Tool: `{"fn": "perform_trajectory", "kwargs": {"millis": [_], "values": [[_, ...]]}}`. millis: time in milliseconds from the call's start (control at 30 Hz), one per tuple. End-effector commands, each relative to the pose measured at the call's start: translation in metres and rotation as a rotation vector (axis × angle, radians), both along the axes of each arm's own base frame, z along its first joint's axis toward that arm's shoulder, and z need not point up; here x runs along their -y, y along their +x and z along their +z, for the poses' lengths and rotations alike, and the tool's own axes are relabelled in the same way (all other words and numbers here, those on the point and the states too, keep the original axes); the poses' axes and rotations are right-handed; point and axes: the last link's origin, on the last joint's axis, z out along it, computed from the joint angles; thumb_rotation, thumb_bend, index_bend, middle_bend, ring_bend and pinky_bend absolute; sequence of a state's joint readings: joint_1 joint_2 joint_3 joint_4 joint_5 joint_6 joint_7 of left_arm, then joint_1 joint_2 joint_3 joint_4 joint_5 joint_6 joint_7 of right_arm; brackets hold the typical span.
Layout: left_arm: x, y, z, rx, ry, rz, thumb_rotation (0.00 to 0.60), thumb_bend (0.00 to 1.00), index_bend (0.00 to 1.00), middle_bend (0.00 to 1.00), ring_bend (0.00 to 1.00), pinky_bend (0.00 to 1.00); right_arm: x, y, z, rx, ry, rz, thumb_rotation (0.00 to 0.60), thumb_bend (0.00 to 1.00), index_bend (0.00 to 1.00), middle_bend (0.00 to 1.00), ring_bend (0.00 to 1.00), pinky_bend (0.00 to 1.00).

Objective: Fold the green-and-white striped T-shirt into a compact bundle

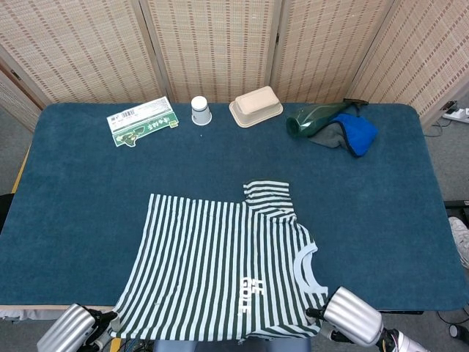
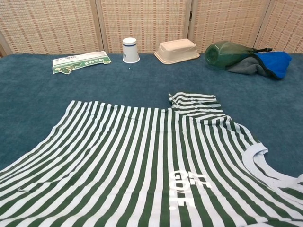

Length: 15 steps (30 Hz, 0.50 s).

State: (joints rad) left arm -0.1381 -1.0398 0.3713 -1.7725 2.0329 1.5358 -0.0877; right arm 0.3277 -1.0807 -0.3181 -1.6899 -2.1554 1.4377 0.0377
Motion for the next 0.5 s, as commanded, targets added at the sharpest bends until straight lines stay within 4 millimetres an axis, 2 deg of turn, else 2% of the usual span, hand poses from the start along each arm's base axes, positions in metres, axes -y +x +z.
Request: {"fn": "perform_trajectory", "kwargs": {"millis": [33, 100, 267, 500], "values": [[0.002, 0.0, 0.001, -0.002, -0.002, 0.002, 0.6, 0.51, 0.57, 0.93, 0.84, 0.99, 0.0, 0.0, 0.0, 0.003, -0.002, 0.0, 0.6, 0.55, 0.68, 0.94, 1.0, 1.0], [0.0, -0.001, 0.0, -0.006, -0.004, 0.007, 0.6, 0.51, 0.57, 0.93, 0.84, 0.99, 0.001, -0.001, 0.0, 0.003, -0.003, -0.003, 0.6, 0.55, 0.68, 0.94, 1.0, 1.0], [-0.027, -0.006, -0.009, -0.036, -0.003, 0.018, 0.6, 0.51, 0.57, 0.93, 0.84, 0.99, 0.009, -0.001, -0.005, 0.006, -0.025, -0.048, 0.6, 0.55, 0.68, 0.94, 1.0, 1.0], [-0.076, -0.002, -0.023, -0.086, 0.007, 0.005, 0.6, 0.51, 0.57, 0.93, 0.84, 0.99, 0.028, -0.001, -0.011, 0.002, -0.089, -0.124, 0.6, 0.55, 0.68, 0.94, 1.0, 1.0]]}}
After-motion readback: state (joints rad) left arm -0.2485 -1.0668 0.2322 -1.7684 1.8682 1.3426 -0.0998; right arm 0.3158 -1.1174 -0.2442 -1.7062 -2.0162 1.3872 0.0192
